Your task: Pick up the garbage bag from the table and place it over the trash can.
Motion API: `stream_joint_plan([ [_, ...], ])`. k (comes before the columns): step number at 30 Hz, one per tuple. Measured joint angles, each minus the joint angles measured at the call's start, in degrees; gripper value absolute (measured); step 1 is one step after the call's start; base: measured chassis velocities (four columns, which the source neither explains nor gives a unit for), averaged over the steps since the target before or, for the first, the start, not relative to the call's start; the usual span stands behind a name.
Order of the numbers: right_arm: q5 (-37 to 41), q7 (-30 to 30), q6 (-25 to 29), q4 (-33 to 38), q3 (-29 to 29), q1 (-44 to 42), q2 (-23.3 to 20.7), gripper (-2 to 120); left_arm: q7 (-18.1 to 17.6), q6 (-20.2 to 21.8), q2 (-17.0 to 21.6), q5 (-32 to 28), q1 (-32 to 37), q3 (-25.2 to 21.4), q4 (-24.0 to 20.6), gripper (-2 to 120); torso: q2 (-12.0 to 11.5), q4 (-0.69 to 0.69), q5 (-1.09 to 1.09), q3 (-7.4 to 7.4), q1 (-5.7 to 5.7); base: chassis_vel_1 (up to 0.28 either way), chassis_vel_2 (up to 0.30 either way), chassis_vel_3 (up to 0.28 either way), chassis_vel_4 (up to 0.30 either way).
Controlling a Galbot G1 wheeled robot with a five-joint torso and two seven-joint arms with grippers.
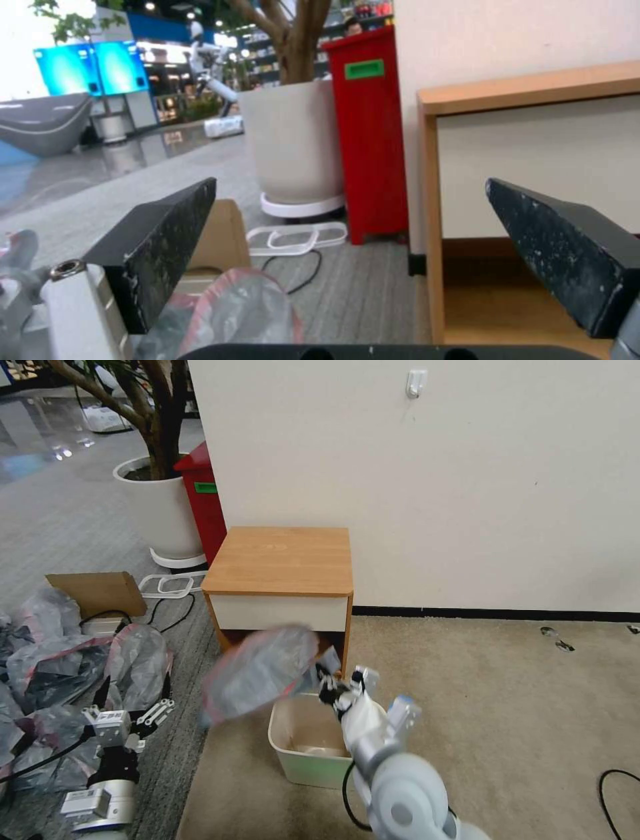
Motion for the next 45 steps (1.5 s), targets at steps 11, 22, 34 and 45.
stream_joint_plan([
  [11, -3.7, -0.6, 1.7, -1.6, 1.3, -3.5, -0.6, 0, -0.8, -0.2, 0.3, -0.1, 0.3, 0.2, -0.3, 100, 0.0, 0.00, 0.00, 0.00, 0.00, 0.000, 0.000, 0.000, 0.000],
  [22, -10.2, 1.6, 1.2, -0.2, 2.0, -6.1, -1.8, 36, -0.4, 1.9, 3.1, -0.5, 1.0, 1.3, -2.8, 100, 0.0, 0.00, -0.01, 0.00, 0.00, 0.000, 0.000, 0.000, 0.000],
  [34, -17.9, 1.3, 6.6, 2.2, 7.8, -8.0, -1.7, 80, 19.7, 26.0, 11.7, -24.3, 1.2, 1.6, -10.2, 100, 0.0, 0.00, -0.01, 0.01, 0.00, 0.000, 0.000, 0.000, 0.000],
  [45, -20.4, -0.3, 9.8, 3.6, 10.4, -10.2, 0.6, 100, 4.9, 25.3, 15.0, -18.0, -3.9, 6.1, -10.6, 100, 0.0, 0.00, 0.00, 0.01, 0.00, 0.000, 0.000, 0.000, 0.000],
])
